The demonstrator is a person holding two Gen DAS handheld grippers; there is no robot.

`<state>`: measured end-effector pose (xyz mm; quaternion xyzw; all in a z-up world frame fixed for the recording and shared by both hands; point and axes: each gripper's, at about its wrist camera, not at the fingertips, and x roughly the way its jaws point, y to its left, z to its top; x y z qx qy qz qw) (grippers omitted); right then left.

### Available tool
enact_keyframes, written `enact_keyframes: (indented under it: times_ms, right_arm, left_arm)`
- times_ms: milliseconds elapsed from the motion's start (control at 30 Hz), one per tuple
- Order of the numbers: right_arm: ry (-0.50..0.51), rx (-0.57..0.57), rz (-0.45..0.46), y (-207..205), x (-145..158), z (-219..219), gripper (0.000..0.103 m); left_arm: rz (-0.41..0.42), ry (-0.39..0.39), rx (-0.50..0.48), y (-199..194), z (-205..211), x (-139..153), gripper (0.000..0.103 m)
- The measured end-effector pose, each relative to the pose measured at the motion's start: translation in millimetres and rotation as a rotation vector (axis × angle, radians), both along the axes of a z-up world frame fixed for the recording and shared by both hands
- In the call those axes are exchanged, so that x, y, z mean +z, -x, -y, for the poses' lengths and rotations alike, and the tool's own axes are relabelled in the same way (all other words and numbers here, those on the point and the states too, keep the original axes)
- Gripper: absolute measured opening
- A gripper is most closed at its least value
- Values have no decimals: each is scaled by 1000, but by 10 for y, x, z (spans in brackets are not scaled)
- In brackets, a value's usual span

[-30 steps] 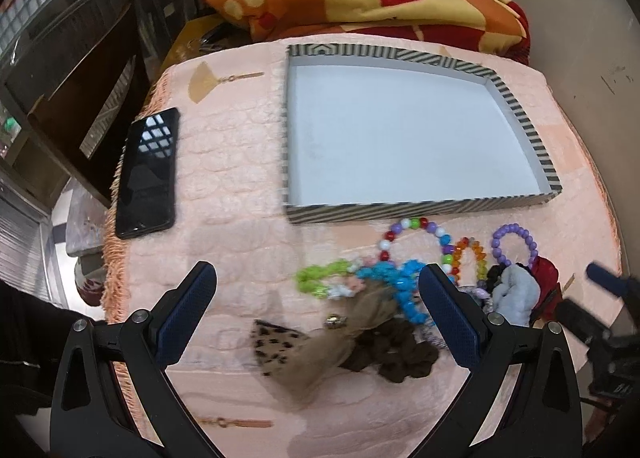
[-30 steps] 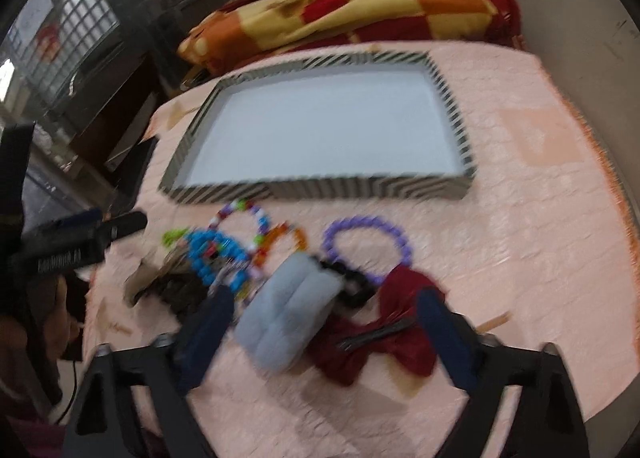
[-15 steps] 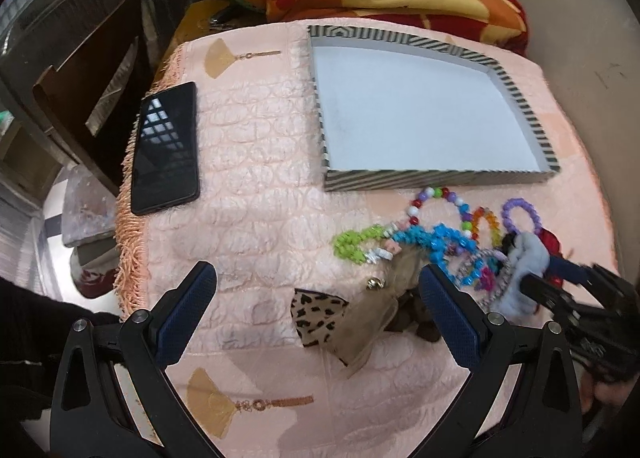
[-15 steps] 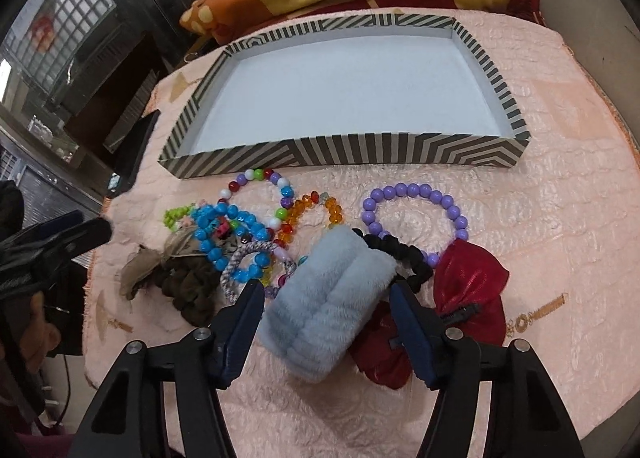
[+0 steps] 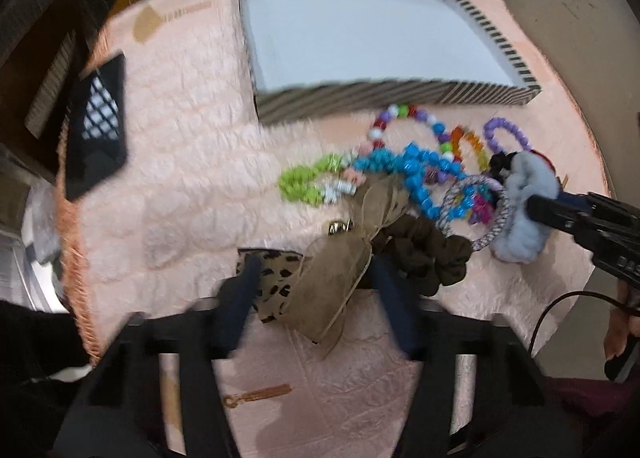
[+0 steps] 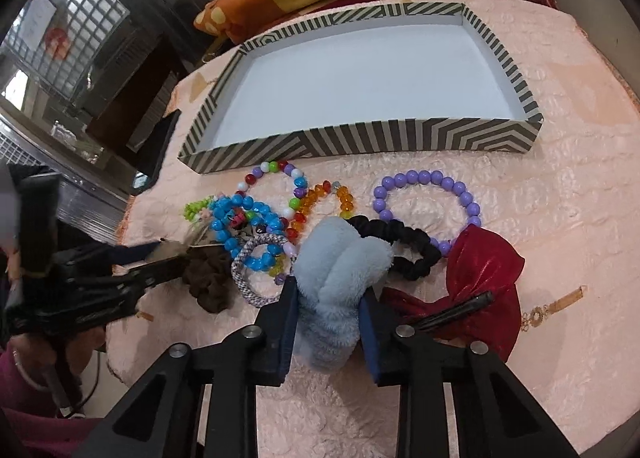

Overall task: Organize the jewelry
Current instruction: 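Grasp the tan bow with brown scrunchie with left tool while right grasps blue scrunchie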

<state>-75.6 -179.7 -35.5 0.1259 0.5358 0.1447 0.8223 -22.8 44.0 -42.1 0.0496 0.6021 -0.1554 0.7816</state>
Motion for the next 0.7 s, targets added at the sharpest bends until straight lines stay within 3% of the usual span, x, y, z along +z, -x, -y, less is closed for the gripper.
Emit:
enact_keyframes:
  times_ms: [33,133,233,500,700]
  right_arm:
    - [-15,3,1,9,12,10,25]
    - [-41,15,9,41,66,40,23]
    - [-67,24,14,104,156,112,23]
    - [-176,47,53,117,423,217,23]
    - [-173,33,78,64,522,220,23]
  left_arm:
    - [-19,12,18,-24,-22,-26,28]
    - [-9,19,27,-27,-37,31,14]
    - [19,-5,7,-23,-9,159,9]
    - [67,42,-60,8,-38,582,8]
    - [115,54,-60,-54,-44,782,7]
